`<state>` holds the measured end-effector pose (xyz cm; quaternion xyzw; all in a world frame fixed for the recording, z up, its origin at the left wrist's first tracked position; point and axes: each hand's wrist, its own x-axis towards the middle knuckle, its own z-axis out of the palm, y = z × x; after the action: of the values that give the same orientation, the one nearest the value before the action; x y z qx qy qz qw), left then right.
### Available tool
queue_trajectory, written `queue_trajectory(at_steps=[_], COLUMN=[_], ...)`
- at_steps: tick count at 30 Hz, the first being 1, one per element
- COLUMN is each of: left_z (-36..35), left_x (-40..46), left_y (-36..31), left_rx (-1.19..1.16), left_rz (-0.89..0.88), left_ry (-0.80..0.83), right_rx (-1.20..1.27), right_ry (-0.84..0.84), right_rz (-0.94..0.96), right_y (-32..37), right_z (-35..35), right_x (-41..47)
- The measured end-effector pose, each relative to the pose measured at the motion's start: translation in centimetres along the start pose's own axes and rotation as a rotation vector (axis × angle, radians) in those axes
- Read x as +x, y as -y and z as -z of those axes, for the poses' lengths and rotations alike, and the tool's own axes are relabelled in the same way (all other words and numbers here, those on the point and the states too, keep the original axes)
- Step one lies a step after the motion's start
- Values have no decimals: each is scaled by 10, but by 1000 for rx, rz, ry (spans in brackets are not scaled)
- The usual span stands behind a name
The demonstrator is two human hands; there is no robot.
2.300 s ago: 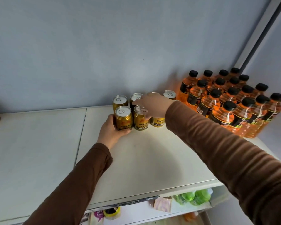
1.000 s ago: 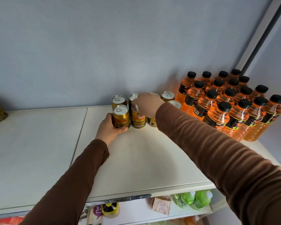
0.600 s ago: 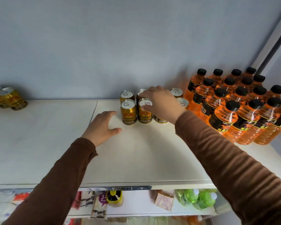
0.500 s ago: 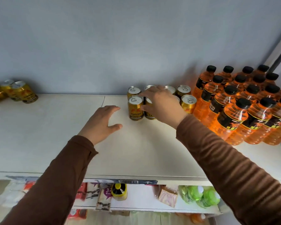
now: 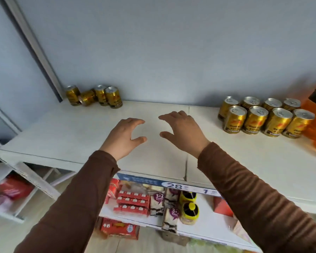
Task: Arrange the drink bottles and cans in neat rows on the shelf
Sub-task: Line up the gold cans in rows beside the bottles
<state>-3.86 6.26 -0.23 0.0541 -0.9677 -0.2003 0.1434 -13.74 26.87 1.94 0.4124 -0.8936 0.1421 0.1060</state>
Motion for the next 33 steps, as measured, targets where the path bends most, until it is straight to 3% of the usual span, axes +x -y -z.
queue_trajectory(at_steps=[10, 28, 33], left_z=[60, 49, 34], left_x=[10, 144, 174], left_y=[136, 276, 283], left_rx=[-76, -321, -631], left_rz=[50, 309, 327], left_ry=[48, 19, -32], right_rx=[56, 149, 174], right_ry=[61, 123, 204], right_rz=[-105, -185, -224], right_y=[108, 115, 125], right_z=[-55, -115, -126], right_x=[85, 283, 320])
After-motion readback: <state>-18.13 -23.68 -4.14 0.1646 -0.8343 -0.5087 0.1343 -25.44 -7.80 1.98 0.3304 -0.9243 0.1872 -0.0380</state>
